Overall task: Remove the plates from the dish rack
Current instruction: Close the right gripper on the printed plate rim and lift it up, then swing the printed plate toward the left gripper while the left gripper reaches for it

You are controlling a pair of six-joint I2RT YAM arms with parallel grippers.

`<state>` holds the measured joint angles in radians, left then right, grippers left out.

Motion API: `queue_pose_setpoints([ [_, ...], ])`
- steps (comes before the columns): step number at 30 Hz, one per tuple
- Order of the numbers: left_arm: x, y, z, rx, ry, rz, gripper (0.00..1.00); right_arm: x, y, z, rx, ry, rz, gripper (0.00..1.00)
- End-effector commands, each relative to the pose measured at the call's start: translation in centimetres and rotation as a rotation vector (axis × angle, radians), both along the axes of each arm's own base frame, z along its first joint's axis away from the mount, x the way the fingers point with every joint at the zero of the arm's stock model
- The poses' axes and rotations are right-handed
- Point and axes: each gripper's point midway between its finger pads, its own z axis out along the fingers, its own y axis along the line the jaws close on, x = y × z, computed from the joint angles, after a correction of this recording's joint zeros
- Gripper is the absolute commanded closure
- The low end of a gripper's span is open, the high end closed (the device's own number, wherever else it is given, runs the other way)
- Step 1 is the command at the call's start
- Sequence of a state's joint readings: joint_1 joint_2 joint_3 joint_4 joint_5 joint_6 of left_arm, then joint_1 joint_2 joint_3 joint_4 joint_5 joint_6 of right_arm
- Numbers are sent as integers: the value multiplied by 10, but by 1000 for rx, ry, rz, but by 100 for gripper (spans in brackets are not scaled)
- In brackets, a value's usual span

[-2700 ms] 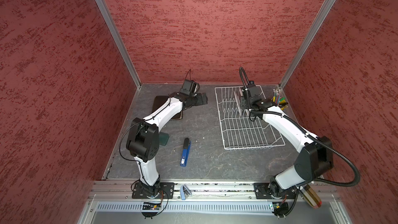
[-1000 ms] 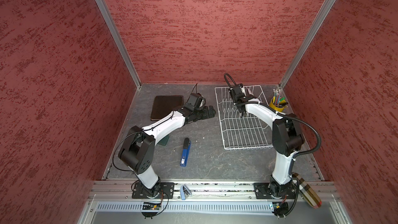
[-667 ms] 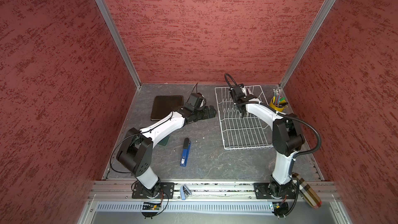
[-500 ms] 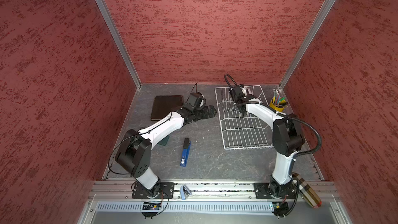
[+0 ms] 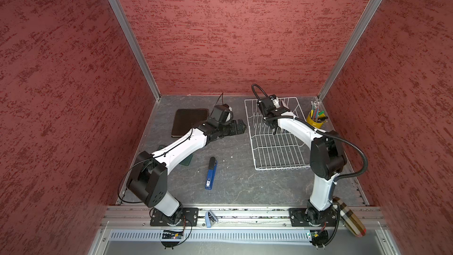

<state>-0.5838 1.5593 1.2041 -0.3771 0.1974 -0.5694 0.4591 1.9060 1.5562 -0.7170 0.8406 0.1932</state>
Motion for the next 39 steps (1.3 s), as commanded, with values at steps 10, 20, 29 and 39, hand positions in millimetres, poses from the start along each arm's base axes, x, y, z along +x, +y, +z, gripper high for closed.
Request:
queue_pose_setpoints([
  [10,-8,-9,3,-23,-22,-38,0,-4,0,87,57,-227,-6,100],
  [20,-9,-12,5,-38,-32,-27,1,-18,18,128,191,-332,44,100],
  [29,-11,-19,32,-125,-152,-56,0,-48,33,186,421,-510,152,100],
  [39,-7,-32,68,-365,-284,-72,0,-103,59,225,923,-712,366,100],
])
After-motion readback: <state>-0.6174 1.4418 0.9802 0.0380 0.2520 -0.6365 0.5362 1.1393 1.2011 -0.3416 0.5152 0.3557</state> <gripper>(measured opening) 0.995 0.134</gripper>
